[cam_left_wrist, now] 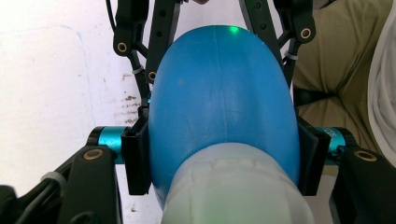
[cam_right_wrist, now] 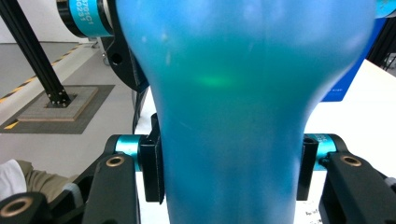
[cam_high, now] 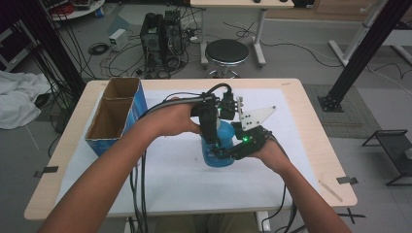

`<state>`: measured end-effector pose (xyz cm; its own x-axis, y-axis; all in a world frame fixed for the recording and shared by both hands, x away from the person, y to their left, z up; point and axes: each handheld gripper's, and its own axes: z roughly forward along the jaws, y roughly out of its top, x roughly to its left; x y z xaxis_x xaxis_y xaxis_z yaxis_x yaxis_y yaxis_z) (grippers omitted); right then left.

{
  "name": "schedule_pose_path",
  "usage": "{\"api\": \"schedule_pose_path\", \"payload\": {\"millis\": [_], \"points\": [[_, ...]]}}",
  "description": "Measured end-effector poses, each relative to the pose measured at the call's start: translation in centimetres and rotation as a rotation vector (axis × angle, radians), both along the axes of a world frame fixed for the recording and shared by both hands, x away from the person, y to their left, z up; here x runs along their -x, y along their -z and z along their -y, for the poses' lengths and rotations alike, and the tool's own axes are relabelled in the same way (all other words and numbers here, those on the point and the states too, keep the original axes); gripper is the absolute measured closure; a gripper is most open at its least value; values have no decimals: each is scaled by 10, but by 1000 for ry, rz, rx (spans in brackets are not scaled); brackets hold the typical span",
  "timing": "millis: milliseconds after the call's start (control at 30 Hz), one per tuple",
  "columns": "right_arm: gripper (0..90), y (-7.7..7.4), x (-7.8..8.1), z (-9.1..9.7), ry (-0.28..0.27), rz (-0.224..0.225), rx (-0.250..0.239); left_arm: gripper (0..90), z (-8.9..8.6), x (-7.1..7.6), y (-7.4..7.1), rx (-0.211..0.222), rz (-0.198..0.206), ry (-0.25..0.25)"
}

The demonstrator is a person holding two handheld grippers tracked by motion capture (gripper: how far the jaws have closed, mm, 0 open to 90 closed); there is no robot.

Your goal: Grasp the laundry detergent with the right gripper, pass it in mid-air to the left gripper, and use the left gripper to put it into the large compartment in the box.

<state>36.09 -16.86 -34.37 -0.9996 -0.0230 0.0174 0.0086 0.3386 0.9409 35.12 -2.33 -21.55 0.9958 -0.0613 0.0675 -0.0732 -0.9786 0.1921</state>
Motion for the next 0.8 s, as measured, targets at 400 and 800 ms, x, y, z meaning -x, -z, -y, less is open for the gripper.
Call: {"api": "schedule_pose_path", "payload": {"millis": [400,800], "points": [[228,-17,-1,20,77,53,28,377,-9,-1,-13,22,7,-12],[112,-21,10,54,129,-82,141,377,-41,-11,-22,43,31,-97]]}}
